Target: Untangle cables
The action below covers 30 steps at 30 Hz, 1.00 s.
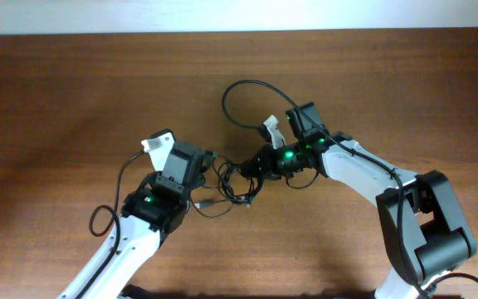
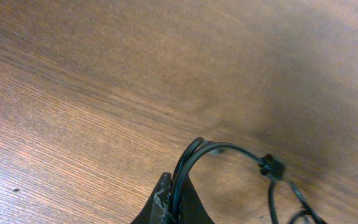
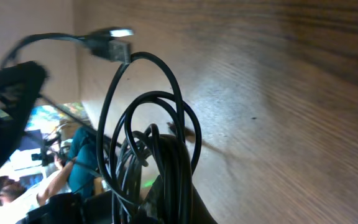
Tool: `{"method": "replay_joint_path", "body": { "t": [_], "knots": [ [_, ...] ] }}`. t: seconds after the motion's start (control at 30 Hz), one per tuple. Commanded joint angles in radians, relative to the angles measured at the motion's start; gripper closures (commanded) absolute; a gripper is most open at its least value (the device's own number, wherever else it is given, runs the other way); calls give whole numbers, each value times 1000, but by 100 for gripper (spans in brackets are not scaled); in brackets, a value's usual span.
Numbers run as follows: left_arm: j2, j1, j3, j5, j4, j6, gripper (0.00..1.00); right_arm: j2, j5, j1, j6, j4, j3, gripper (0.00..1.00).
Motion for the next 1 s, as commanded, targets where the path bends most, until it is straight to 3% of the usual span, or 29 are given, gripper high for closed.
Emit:
{"method": "replay_joint_path", "body": {
  "t": [0.0, 0.03, 0.07, 0.1, 0.13, 0.2, 0.27, 0.3, 0.33, 0.4, 0.43, 0.47, 0.53, 0.63, 0.73, 0.77, 0.83, 0.87, 0.9, 0.97],
  "knots": [
    [-125, 6, 10, 14, -32, -79, 100, -23, 31, -6, -19, 39, -5, 96],
    [-135, 6, 10, 11, -83, -162, 100, -23, -14, -6, -20, 72, -4, 96],
    [-125, 6, 8, -27, -239, -383, 100, -23, -106, -6, -23, 148, -4, 96],
    [-107, 6, -4, -27, -294, -505, 99, -23, -149, -6, -23, 187, -4, 96],
    [-93, 6, -21, -25, -299, -560, 99, -23, -177, -6, -23, 210, -4, 96],
    [-53, 6, -39, -21, -298, -678, 75, -24, -193, -14, -24, 214, -5, 96],
    [-6, 6, -39, 29, -277, -724, 76, -25, -198, -19, -27, 214, -5, 96],
    [23, 6, -39, 48, -253, -725, 86, -25, -189, -19, -26, 213, -5, 96],
    [49, 6, -39, 60, -245, -767, 89, -25, -188, -24, -24, 212, -5, 96],
    [59, 6, -39, 77, -196, -780, 22, -25, -230, -25, -20, 214, -4, 96],
    [58, 6, -39, 85, -170, -773, 9, -25, -264, -24, -61, 214, -5, 96],
    [58, 6, -39, 105, -113, -675, 11, -25, -283, -24, -88, 213, -5, 96],
    [58, 6, -39, 320, 112, -229, 12, -24, -230, -24, -89, 208, -5, 96],
    [58, 11, -39, 422, 93, -218, 15, -24, -73, -24, -86, 138, -5, 96],
    [26, 77, -39, 420, 71, -136, 31, -24, 46, -24, -86, 61, -5, 96],
    [2, 144, -39, 422, 35, -134, 31, -24, 47, -24, -86, 63, -5, 96],
    [-5, 211, -39, 526, 14, -159, 19, -24, 47, -24, -86, 63, -5, 96],
    [-2, 217, -39, 686, 37, -145, 14, -24, 46, -24, -86, 63, -5, 96],
    [-2, 209, -39, 743, 66, -87, 13, -24, 46, -24, -86, 63, -5, 96],
    [-2, 164, -39, 781, 144, 99, 1, -24, 46, -23, -86, 62, -5, 96]
  ]
}}
